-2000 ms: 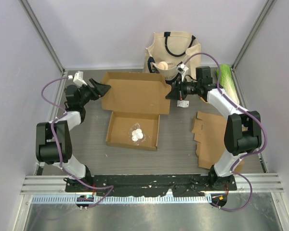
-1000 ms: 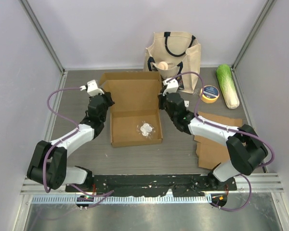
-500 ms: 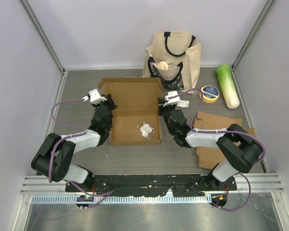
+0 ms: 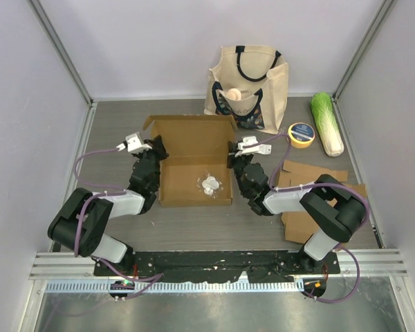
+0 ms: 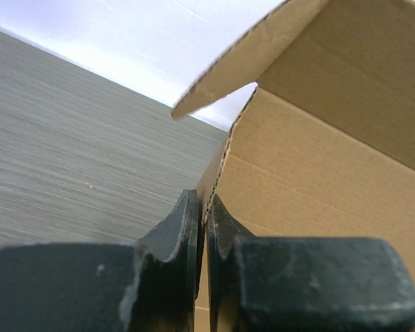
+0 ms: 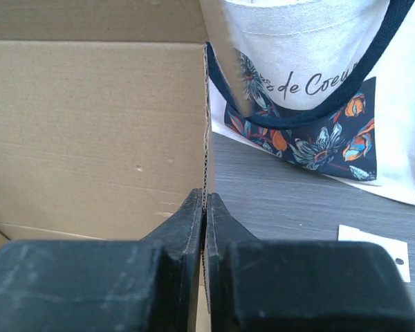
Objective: Fold the paper box
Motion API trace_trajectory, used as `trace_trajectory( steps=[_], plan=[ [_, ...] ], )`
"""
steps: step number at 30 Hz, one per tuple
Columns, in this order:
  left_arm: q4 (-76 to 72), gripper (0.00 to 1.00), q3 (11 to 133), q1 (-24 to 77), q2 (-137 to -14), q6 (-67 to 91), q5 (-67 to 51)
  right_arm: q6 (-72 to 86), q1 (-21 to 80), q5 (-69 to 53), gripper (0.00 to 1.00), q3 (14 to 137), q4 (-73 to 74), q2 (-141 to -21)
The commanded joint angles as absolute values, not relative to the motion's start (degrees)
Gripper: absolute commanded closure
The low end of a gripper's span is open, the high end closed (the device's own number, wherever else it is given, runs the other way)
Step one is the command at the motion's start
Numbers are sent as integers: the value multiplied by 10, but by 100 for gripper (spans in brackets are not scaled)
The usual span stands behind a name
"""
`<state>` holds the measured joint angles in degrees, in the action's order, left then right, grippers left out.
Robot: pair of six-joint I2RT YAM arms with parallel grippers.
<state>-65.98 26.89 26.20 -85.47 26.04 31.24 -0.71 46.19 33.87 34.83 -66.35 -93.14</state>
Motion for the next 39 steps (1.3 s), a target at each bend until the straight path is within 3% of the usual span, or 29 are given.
trace_trajectory(
  steps=[1,5,14,22,26,30,33,34,39],
  plan=[
    [-665,88,229,267,-825,317,265,27,483,315,89,325,-722,-928],
    [-607,84,224,267,-792,327,243,38,486,310,88,314,-695,-910],
    [-505,92,208,267,-716,329,209,58,497,315,85,286,-664,-884],
    [-485,82,179,267,-686,326,187,50,524,344,82,257,-669,-886],
    [-487,90,165,267,-684,332,177,51,538,364,79,243,-669,-881],
    [-489,91,151,268,-679,339,172,52,555,380,75,236,-655,-868],
    [-497,93,137,269,-672,339,176,78,570,404,65,227,-616,-833],
    [-497,94,135,268,-671,338,177,96,575,410,56,228,-551,-791],
    [-501,98,122,269,-664,333,178,225,577,392,36,248,-236,-623]
  ],
)
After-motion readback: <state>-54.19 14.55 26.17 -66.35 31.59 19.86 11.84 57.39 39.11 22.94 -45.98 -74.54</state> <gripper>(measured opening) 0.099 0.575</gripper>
